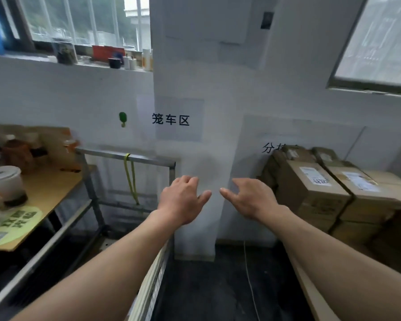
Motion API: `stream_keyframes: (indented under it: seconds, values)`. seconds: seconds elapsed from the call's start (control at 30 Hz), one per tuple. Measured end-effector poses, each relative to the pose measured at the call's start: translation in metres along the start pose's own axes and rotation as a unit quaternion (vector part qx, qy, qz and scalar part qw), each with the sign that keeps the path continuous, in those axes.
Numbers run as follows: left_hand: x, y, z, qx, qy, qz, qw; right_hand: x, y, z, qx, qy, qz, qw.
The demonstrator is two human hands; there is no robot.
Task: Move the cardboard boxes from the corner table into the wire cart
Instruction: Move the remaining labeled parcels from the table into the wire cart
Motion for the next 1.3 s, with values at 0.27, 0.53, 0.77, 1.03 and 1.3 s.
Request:
stream_keyframes:
  seconds: [0.27,0.53,0.77,1.03,1.3]
  values:
    - [0.008,-0.104,-0.035,-0.001,0.037,-0.054,0.998,-0.048,-0.104,0.031,-0.012,-0.002,-0.085,0.996]
    - [0.017,-0.221,-0.069,-0.004,0.062,-0.127,0.99,-0.097,-0.211,0.063,-0.02,-0.034,-0.129,0.991]
    - [0.021,-0.311,-0.1,-0.005,0.07,-0.19,0.979,-0.14,-0.292,0.087,-0.035,-0.046,-0.183,0.982]
    - [0.03,-0.392,-0.142,-0.028,0.09,-0.248,0.964,-0.182,-0.371,0.103,-0.059,-0.053,-0.267,0.96]
    - [0.057,-0.479,-0.204,-0.066,0.134,-0.295,0.944,-0.214,-0.453,0.11,-0.085,-0.03,-0.367,0.926]
Point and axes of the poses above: each hand's wrist, its own x-axis towards the middle knuckle, its own z-axis out of the back of the hand, y = z × x, the point moved 1 cm from there along x, towards the middle knuckle, and after that the axes turned 3 degrees about -z, right-handed, at the moved point
